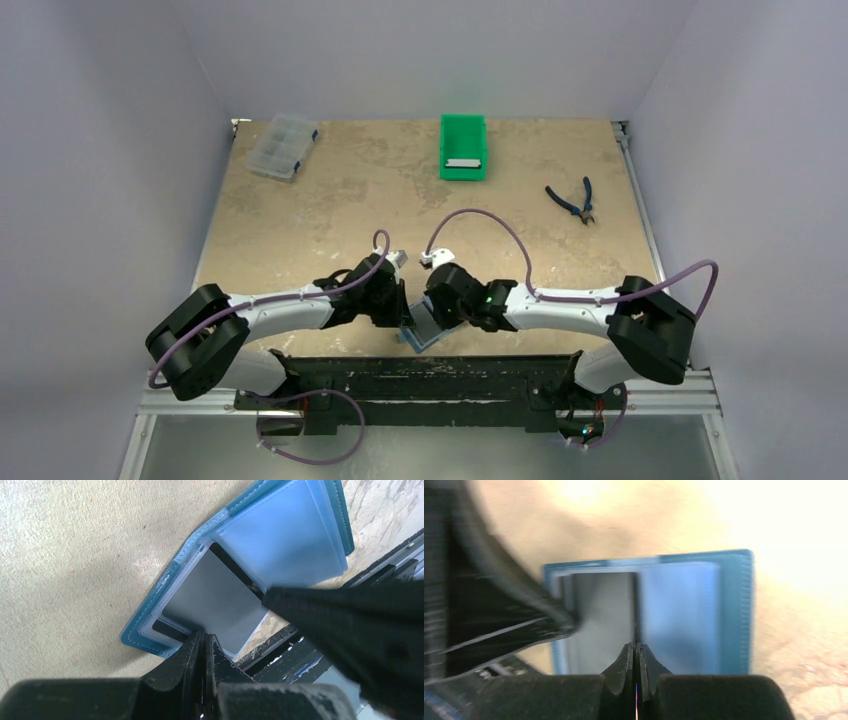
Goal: Put the credit cards into the card holder
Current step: Open the card holder at the center of the board.
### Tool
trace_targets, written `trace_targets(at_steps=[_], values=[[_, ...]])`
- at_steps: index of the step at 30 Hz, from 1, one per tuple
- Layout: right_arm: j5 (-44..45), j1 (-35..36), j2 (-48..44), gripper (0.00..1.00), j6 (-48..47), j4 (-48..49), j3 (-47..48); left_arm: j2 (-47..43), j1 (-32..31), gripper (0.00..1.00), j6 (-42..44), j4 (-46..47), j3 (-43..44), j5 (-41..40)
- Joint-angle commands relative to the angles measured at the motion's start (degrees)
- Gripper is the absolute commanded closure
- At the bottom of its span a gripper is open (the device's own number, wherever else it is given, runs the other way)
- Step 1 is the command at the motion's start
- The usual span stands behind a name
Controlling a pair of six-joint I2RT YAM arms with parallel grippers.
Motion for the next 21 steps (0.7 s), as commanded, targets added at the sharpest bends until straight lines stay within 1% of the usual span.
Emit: trace_targets(at_steps=[1, 4, 8, 10, 11, 15, 17, 21], values=[[-2.90, -4.50, -1.02, 0.99, 3.32, 6.24, -4.34, 0.34, -0.37, 1.00, 1.57, -3.25, -1.27, -3.14], [-7.45, -6.77, -3.76, 0.97, 4.71, 9.02, -8.09, -0.19, -0.37, 1.00, 1.82, -3.79, -1.57, -3.42], [-13.98, -10.37, -5.34, 0.87, 6.04, 12.17, -11.46, -0.46, -0.39, 1.00, 2.53, -5.02, -1.92, -3.76], [-16.88, -11.84, -5.38, 0.85, 6.67, 13.86, -12.98, -0.57, -0.42, 1.00, 3.02, -5.89, -1.76, -4.09], [-18.08, -12.39, -5.54, 0.83, 7.19, 14.95, -13.77, -0.71, -0.34, 1.00, 3.34, -6.52, -1.58, -4.21], [-23.96, -13.36, -6.18, 0.67, 8.21, 18.10, -15.16, -2.60, -0.39, 1.00, 5.12, -9.68, 1.35, -3.66], [-26.09, -13.36, -6.50, 0.64, 8.05, 17.73, -14.44, -4.10, -0.36, 0.97, 5.85, -10.52, 4.14, -2.29], [-26.07, -13.47, -9.04, 0.56, 8.80, 15.20, -13.24, -6.63, -0.34, 0.86, 6.67, -10.78, 9.72, -1.05]])
